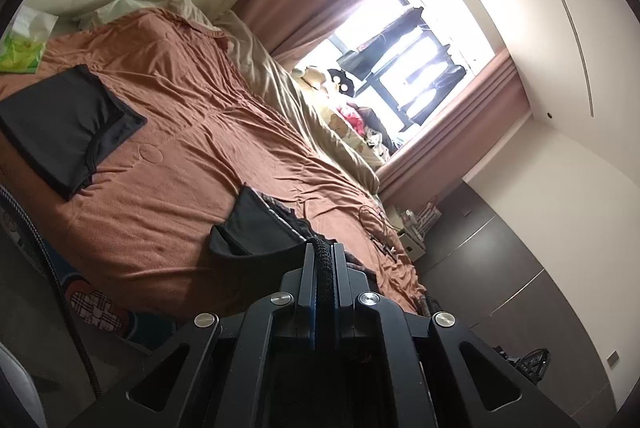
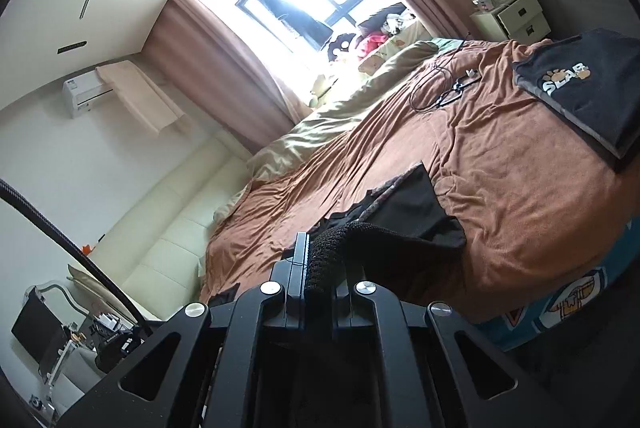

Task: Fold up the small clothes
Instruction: 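Lift the hem with both tools and fold it toward the collar, then lay the folded hem onto the collar and open both tools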

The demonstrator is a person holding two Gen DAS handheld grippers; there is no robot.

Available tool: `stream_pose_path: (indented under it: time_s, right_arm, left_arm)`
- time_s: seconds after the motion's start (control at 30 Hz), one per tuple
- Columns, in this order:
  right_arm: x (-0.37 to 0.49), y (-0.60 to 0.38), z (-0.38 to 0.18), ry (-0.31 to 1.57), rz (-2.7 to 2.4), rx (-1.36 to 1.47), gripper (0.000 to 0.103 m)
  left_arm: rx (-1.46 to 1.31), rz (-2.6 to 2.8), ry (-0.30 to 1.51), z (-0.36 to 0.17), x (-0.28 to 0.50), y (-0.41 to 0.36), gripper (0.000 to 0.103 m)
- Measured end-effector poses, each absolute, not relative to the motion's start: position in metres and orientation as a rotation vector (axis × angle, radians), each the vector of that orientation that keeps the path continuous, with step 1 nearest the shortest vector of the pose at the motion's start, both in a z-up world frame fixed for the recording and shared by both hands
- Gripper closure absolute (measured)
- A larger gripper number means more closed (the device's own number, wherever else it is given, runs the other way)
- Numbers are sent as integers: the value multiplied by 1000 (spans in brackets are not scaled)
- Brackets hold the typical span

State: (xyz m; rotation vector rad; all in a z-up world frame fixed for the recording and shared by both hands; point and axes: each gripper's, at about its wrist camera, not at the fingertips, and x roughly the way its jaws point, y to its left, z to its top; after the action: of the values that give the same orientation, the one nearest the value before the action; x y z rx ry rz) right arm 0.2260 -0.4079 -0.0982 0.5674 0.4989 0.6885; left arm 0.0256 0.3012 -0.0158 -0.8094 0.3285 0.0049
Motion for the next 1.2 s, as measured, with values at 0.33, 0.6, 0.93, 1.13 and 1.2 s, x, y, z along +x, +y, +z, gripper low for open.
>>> stream_pose_path:
  time_s: [0.33, 0.6, 0.93, 1.13, 1.2]
  right_arm:
    - [304, -370, -99, 563, 633, 545, 99]
    - [379, -331, -99, 637, 592, 508, 99]
    - [465, -291, -106, 731, 543, 480, 99]
    - [505, -272, -121, 785, 498, 474, 98]
    - [518, -265, -125, 803, 483, 473, 98]
  left_arm:
    - [-789, 62, 412, -26, 110, 325, 98]
    - [-754, 112, 528, -53, 193, 347, 98]
    - [-746, 152, 637, -87, 278, 369, 98]
    - [-720, 184, 712, -115, 323, 381, 98]
    - [-730, 194, 732, -126, 334, 387, 98]
